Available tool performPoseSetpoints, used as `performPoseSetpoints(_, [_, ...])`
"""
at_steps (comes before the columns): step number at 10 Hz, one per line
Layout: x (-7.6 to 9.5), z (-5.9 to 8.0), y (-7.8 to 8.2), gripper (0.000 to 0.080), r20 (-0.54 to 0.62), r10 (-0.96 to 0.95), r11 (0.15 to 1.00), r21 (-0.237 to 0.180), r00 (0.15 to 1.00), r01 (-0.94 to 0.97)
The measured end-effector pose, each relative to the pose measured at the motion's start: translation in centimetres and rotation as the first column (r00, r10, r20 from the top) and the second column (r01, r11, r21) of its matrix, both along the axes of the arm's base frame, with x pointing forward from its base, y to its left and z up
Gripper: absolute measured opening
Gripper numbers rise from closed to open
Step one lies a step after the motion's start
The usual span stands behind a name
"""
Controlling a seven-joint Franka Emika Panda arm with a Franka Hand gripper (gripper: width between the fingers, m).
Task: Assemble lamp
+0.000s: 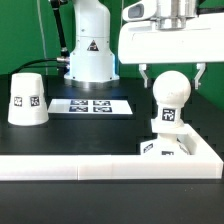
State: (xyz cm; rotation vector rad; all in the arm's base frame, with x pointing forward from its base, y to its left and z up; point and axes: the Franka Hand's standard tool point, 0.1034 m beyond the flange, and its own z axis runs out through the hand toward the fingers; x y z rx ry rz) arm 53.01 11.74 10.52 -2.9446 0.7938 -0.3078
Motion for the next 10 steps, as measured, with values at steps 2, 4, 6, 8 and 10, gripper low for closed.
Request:
performPoseSetpoints(2, [-1.2,0.2,-2.5,0.0698,0.06,0.102,0.995,-0.026,0.993,-0.101])
performPoseSetpoints(4, [-3.6,0.2,-7.4,0.0698,0.058,0.156,0.986,-0.061,0.986,-0.152])
performPoseSetpoints(6, [-3.9,0.0,-8.4,0.0698,0.053,0.15,0.987,-0.062,0.987,-0.147])
performPoseSetpoints(8, [-3.8,0.0,-9.9,0.0698,0.05,0.172,0.983,-0.076,0.984,-0.168])
performPoseSetpoints(10, [-3.8,0.0,-11.5,0.0698,0.047,0.184,0.98,-0.089,0.982,-0.179])
